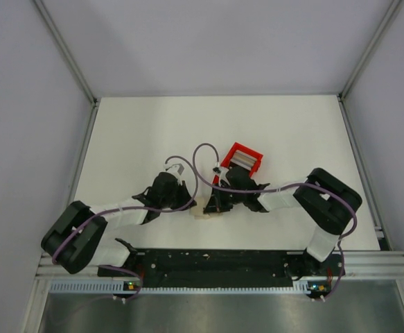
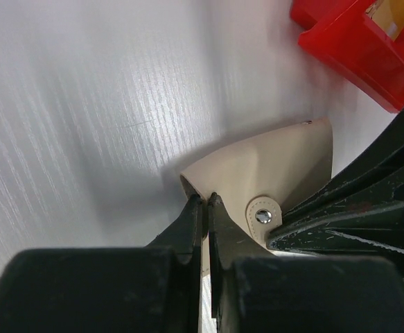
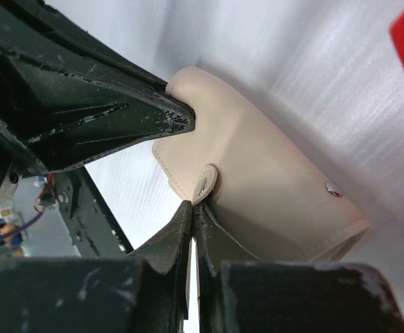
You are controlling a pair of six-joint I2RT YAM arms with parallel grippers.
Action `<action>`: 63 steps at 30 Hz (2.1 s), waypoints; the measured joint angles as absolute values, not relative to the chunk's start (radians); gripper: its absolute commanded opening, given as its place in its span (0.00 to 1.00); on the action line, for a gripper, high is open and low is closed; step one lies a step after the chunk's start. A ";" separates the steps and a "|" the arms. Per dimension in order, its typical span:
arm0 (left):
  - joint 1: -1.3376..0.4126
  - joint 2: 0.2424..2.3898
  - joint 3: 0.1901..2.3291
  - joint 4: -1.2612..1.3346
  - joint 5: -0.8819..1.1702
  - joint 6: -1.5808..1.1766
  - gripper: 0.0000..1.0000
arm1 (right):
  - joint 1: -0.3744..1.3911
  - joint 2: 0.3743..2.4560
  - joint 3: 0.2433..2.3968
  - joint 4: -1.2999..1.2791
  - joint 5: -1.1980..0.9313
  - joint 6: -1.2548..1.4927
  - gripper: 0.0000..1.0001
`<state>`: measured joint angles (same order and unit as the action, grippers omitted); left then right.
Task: Put the credit cards into the card holder
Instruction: Open the card holder at the center of the board.
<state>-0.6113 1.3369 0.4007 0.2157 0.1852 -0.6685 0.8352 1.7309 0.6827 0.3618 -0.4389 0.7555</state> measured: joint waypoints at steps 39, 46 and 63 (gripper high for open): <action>-0.645 1.267 0.424 0.056 0.067 -0.769 0.36 | 0.904 1.551 0.515 0.416 -0.661 0.362 0.41; -0.645 1.214 0.448 -0.059 0.020 -0.736 0.53 | 0.907 1.495 0.460 0.332 -0.664 0.377 0.31; -0.640 1.095 0.579 -0.284 -0.128 -0.677 0.70 | 0.881 1.571 0.786 0.192 -0.213 0.659 0.20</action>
